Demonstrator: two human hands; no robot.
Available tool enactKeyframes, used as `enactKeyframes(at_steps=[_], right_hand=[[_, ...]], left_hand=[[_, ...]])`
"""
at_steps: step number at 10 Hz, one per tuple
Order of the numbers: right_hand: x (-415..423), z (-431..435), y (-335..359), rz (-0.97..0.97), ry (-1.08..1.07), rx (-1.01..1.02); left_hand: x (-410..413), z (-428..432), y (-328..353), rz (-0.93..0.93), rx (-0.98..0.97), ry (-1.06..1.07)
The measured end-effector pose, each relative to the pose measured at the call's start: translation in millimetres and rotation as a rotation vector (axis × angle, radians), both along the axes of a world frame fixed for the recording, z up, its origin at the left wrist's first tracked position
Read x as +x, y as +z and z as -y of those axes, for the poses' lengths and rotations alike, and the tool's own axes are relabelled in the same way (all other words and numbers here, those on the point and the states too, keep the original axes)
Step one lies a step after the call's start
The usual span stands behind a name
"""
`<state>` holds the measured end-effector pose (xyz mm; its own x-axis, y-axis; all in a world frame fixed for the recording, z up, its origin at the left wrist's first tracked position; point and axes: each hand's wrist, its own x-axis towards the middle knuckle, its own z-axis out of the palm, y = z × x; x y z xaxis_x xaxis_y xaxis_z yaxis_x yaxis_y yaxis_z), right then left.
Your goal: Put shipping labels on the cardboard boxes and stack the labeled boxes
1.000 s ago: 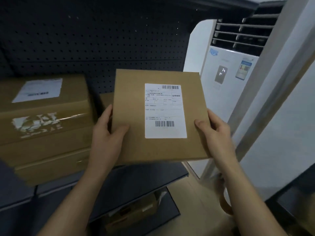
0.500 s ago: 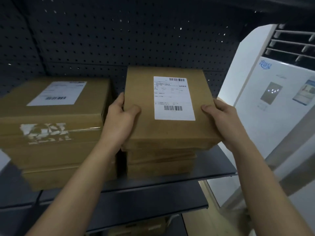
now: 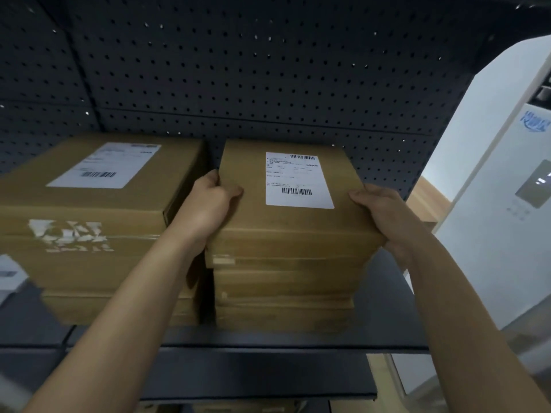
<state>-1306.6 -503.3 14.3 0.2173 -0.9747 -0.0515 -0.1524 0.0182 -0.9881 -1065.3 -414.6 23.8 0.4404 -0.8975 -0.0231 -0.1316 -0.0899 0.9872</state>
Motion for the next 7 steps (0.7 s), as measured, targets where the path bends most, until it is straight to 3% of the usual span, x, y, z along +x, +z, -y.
enactKeyframes(at_steps=[4, 6, 7], right_hand=[[1.9, 22.2, 0.4, 0.016, 0.071, 0.090], [-1.1, 14.1, 0.4, 0.128, 0.065, 0.130], [-11.7, 7.3, -6.8, 0.203, -0.092, -0.012]], left_hand=[[12.4, 23.0, -5.0, 0.009, 0.076, 0.035], [13.0, 21.6, -1.1, 0.417, -0.016, 0.089], [18.4, 10.5, 0.5, 0.597, -0.222, 0.215]])
